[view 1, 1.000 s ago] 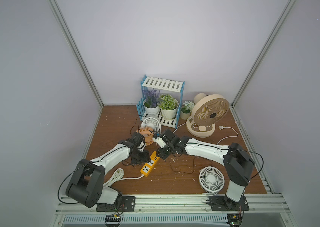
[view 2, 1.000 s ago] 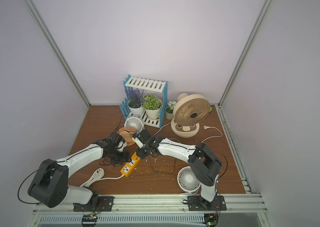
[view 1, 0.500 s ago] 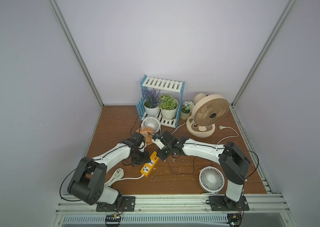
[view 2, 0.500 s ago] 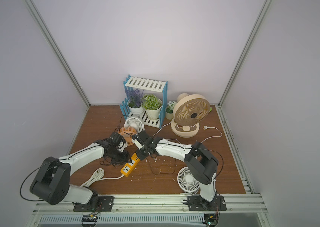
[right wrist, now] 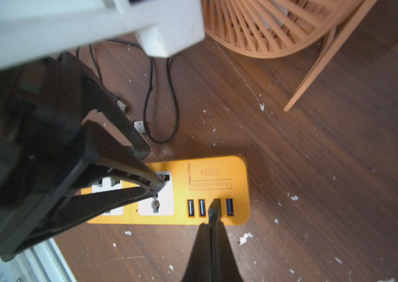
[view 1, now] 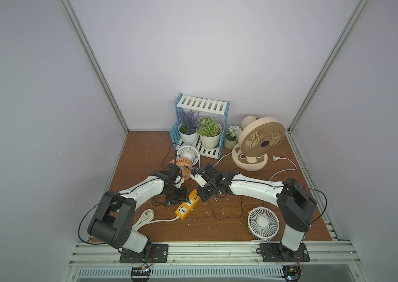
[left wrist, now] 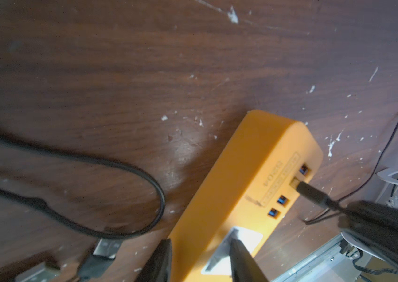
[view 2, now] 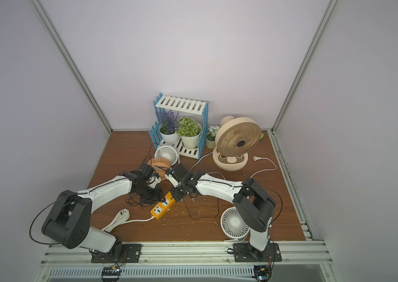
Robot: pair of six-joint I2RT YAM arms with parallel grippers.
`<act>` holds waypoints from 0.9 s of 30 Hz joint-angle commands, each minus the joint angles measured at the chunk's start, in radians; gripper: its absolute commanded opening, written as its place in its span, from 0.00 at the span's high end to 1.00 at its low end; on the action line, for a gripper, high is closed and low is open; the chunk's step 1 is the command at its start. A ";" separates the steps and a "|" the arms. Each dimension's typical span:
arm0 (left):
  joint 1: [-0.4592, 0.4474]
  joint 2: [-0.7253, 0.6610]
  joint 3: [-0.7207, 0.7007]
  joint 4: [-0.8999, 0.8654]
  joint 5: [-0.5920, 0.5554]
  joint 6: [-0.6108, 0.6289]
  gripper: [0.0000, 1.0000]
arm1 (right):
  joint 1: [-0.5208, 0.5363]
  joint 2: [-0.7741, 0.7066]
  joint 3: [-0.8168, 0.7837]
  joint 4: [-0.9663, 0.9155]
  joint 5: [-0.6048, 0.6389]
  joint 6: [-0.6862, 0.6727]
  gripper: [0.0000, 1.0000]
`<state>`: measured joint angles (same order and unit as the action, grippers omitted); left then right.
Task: Unplug the desk fan from the power strip
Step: Remove the plug from the socket, then place the plug at the center of the board.
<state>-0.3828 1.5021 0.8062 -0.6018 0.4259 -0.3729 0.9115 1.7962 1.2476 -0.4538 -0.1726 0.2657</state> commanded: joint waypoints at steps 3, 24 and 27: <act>-0.011 0.062 -0.036 -0.061 -0.108 0.017 0.58 | 0.004 -0.056 0.026 0.040 -0.006 -0.005 1.00; -0.011 -0.190 0.020 0.004 -0.167 -0.089 0.55 | 0.075 -0.431 -0.254 -0.402 0.158 0.287 0.78; -0.011 -0.207 0.051 0.003 -0.179 -0.097 0.55 | 0.078 -0.523 -0.248 -0.505 0.238 0.343 0.55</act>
<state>-0.3874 1.3136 0.8169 -0.5968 0.2836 -0.4458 0.9867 1.3727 0.9833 -0.8135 -0.0322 0.5224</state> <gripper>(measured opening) 0.454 0.403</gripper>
